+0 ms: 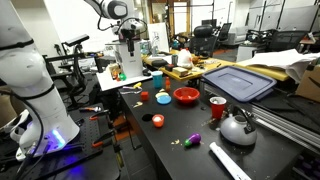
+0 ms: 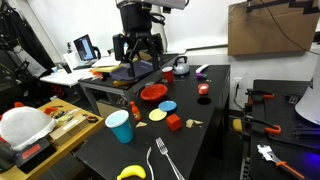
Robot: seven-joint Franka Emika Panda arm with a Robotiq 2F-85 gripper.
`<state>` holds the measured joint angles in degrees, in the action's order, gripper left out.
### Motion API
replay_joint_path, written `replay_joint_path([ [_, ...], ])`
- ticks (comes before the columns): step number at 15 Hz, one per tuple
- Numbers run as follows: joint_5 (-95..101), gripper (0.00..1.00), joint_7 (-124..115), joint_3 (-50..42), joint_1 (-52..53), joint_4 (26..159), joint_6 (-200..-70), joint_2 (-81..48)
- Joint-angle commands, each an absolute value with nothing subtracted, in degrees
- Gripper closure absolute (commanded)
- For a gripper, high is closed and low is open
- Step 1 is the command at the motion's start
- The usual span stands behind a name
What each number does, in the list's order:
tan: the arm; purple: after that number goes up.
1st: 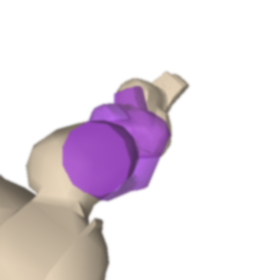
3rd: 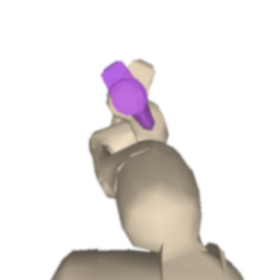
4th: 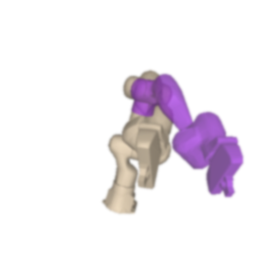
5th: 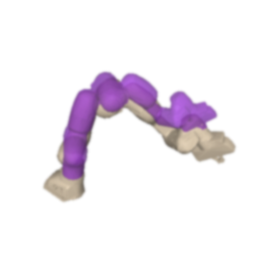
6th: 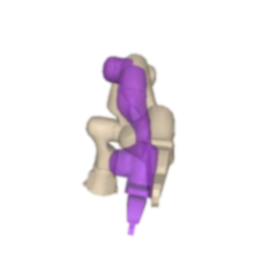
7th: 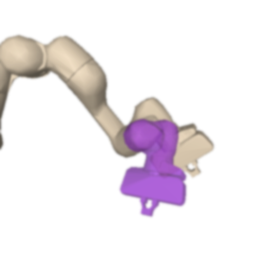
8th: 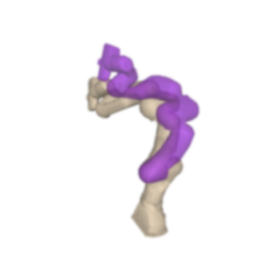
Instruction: Put the cup on top of the block
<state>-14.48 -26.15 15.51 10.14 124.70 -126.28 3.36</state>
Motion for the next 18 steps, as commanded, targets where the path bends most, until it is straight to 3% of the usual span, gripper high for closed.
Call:
replay_joint_path([
  [1, -9.1, 0.0, -30.8, 14.3, 10.5, 120.2, -127.0, -2.3],
  [18, -6.9, 0.0, -22.5, -0.1, 2.8, 113.2, -127.7, -16.3],
])
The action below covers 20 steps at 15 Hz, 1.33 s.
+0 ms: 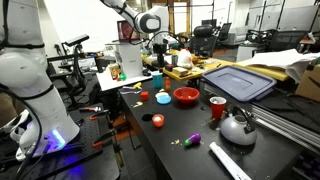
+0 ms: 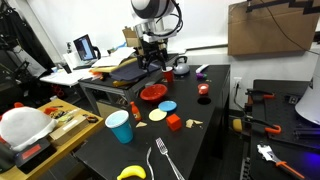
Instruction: Put the cup on top of the block
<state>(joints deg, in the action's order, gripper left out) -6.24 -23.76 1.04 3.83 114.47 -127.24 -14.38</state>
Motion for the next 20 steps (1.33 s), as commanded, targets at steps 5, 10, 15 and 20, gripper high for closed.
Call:
replay_joint_path([
  [5, -7.6, 0.0, -22.4, -1.7, 0.9, 113.4, -128.9, -19.2],
  [10, -8.0, 0.0, -22.1, -3.1, -1.0, 114.6, -130.6, -21.2],
  [15, -10.6, 0.0, -19.9, -4.6, -3.9, 115.3, -133.0, -23.7],
  [20, -13.8, 0.0, -18.6, -5.4, -6.6, 117.6, -134.3, -24.3],
])
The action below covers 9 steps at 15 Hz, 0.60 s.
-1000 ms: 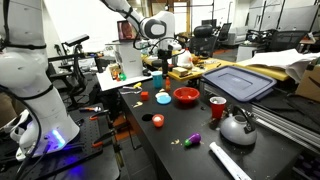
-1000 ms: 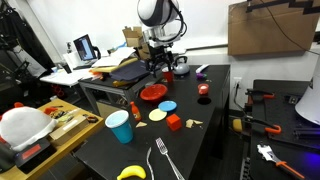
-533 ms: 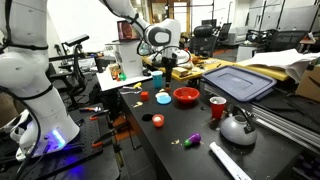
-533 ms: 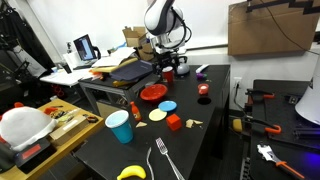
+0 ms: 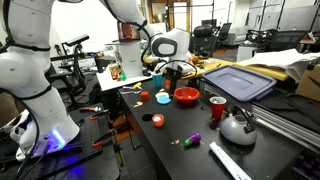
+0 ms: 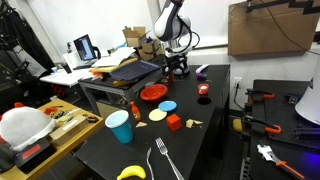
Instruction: Put the cup on top of the block
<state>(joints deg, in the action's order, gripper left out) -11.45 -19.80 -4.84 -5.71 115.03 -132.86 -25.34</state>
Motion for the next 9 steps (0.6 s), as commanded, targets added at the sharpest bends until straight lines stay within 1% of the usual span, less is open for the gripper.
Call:
replay_joint_path([
  [1, -14.2, 0.0, -18.8, -5.7, -6.8, 118.4, -134.2, -24.0],
  [9, -14.6, 0.0, -20.6, -7.5, -6.8, 126.4, -132.9, -20.6],
])
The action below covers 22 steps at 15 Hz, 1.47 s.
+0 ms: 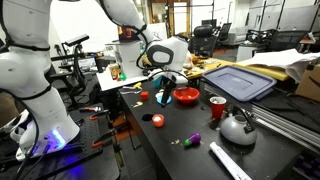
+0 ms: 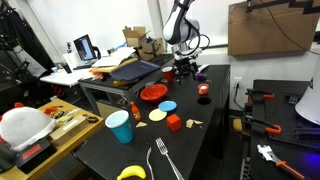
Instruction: Put the cup on top of the block
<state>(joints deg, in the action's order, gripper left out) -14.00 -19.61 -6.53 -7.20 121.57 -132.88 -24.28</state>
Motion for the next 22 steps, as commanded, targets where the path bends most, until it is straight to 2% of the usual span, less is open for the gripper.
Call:
replay_joint_path([
  [1, -14.7, 0.0, -20.8, -7.7, -6.9, 127.5, -132.8, -20.1],
  [10, -17.8, 0.0, -26.5, -10.0, -7.5, 135.1, -133.2, -16.7],
  [22, -18.8, 0.0, -31.6, -11.2, -6.6, 137.7, -138.5, -17.7],
])
